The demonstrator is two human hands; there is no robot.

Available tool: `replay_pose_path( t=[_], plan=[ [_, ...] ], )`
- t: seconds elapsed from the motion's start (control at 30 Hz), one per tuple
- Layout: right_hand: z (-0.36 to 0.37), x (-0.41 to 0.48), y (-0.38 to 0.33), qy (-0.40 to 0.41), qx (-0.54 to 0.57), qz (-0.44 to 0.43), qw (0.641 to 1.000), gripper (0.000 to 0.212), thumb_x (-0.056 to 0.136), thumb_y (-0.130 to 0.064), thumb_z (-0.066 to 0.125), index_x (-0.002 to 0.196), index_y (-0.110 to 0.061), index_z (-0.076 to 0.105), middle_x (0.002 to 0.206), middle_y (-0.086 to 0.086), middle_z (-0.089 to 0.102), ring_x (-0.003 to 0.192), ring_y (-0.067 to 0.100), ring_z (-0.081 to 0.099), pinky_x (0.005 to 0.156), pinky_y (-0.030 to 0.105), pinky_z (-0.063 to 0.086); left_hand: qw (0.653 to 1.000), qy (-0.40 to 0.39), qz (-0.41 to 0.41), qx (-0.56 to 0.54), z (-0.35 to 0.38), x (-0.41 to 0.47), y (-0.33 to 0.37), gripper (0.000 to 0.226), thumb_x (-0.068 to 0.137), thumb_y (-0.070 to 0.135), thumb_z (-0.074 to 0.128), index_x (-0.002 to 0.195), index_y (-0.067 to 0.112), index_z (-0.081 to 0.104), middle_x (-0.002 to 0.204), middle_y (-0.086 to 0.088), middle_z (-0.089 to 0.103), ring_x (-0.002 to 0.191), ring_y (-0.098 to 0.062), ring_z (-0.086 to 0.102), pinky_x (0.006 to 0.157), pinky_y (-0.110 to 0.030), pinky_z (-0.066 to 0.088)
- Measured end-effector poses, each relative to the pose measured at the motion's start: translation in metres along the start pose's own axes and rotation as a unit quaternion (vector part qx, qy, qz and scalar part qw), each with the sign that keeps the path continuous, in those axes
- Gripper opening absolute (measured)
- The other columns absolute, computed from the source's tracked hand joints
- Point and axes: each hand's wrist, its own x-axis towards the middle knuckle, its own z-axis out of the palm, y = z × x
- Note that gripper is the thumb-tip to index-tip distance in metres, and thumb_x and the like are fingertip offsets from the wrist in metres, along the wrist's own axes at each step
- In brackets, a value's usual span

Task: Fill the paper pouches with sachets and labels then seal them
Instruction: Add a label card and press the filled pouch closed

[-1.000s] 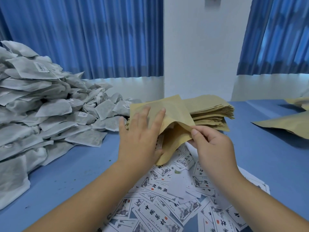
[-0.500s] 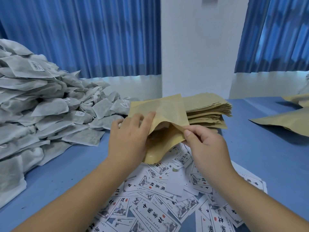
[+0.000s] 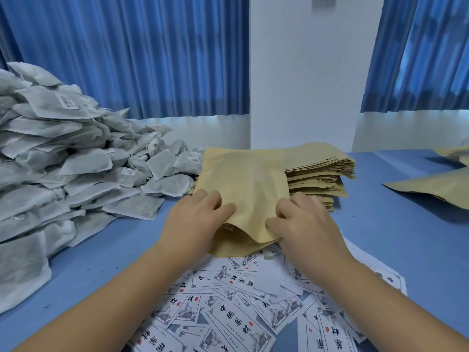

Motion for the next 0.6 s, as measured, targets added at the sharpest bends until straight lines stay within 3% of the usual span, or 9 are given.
replay_pose_path(
  t=[0.07, 0.13, 0.2, 0.27, 0.37, 0.43, 0.5, 0.6],
  plan=[
    [0.002, -0.002, -0.001, -0.053, 0.014, -0.016, 0.998, 0.031, 0.043, 0.007, 0.071, 0.066, -0.014, 0.069, 0.073, 0.000, 0.057, 0.072, 0.026, 0.057, 0.061, 0.035, 0.048, 0.999, -0.033, 0.029, -0.008, 0.000, -0.005, -0.003, 0.048, 0.040, 0.001, 0.085, 0.084, 0.017, 0.075, 0.074, -0.003, 0.060, 0.059, -0.025, 0.056, 0.046, -0.026, 0.034],
    [0.006, -0.005, -0.005, -0.123, 0.046, -0.034, 0.991, 0.038, 0.057, 0.008, 0.065, 0.088, -0.013, 0.071, 0.092, 0.002, 0.062, 0.086, 0.027, 0.058, 0.072, 0.037, 0.049, 0.996, -0.075, 0.040, -0.030, 0.003, -0.013, -0.008, 0.047, 0.049, 0.016, 0.090, 0.094, 0.017, 0.076, 0.087, -0.004, 0.066, 0.070, -0.025, 0.063, 0.052, -0.030, 0.046],
    [0.012, -0.006, -0.006, -0.170, 0.062, -0.052, 0.982, 0.048, 0.072, 0.003, 0.059, 0.115, -0.020, 0.062, 0.108, -0.002, 0.058, 0.096, 0.024, 0.055, 0.074, 0.033, 0.044, 0.987, -0.149, 0.028, -0.050, 0.007, -0.022, -0.008, 0.050, 0.076, 0.019, 0.074, 0.125, 0.021, 0.063, 0.117, -0.003, 0.060, 0.097, -0.025, 0.061, 0.072, -0.037, 0.053],
    [0.015, -0.006, -0.007, -0.200, 0.064, -0.048, 0.977, 0.046, 0.083, -0.005, 0.056, 0.123, -0.028, 0.055, 0.105, -0.006, 0.055, 0.093, 0.021, 0.054, 0.063, 0.029, 0.034, 0.971, -0.238, 0.022, -0.032, 0.012, -0.028, -0.009, 0.054, 0.095, 0.021, 0.048, 0.146, 0.030, 0.034, 0.140, 0.008, 0.042, 0.117, -0.018, 0.048, 0.087, -0.036, 0.049],
    [0.015, -0.005, -0.006, -0.228, 0.065, -0.025, 0.971, 0.026, 0.092, -0.016, 0.048, 0.114, -0.029, 0.056, 0.092, -0.007, 0.050, 0.081, 0.020, 0.054, 0.058, 0.027, 0.033, 0.959, -0.265, 0.017, -0.098, 0.011, -0.033, -0.009, 0.051, 0.101, 0.039, 0.029, 0.149, 0.047, 0.012, 0.139, 0.017, 0.040, 0.113, -0.013, 0.051, 0.080, -0.031, 0.050],
    [0.016, -0.005, -0.005, -0.227, 0.071, 0.006, 0.971, 0.018, 0.093, -0.019, 0.046, 0.105, -0.025, 0.058, 0.092, -0.007, 0.053, 0.080, 0.021, 0.057, 0.060, 0.027, 0.039, 0.952, -0.273, 0.005, -0.137, 0.009, -0.032, -0.008, 0.049, 0.097, 0.058, 0.020, 0.146, 0.053, 0.013, 0.142, 0.022, 0.036, 0.118, -0.010, 0.050, 0.085, -0.028, 0.047],
    [0.018, -0.004, -0.006, -0.225, 0.074, 0.042, 0.971, 0.017, 0.090, -0.019, 0.049, 0.103, -0.025, 0.058, 0.096, -0.006, 0.057, 0.084, 0.022, 0.059, 0.066, 0.028, 0.045, 0.946, -0.286, -0.018, -0.154, 0.010, -0.033, -0.007, 0.060, 0.089, 0.071, 0.014, 0.144, 0.051, 0.025, 0.145, 0.025, 0.033, 0.126, -0.008, 0.045, 0.093, -0.027, 0.043],
    [0.019, -0.006, -0.005, -0.185, 0.102, 0.107, 0.972, 0.023, 0.089, -0.012, 0.049, 0.105, -0.023, 0.062, 0.101, -0.004, 0.061, 0.091, 0.023, 0.060, 0.075, 0.033, 0.049, 0.955, -0.248, -0.051, -0.157, 0.011, -0.034, -0.005, 0.055, 0.093, 0.066, 0.026, 0.139, 0.041, 0.040, 0.141, 0.024, 0.042, 0.124, -0.007, 0.047, 0.090, -0.026, 0.044]
  ],
)
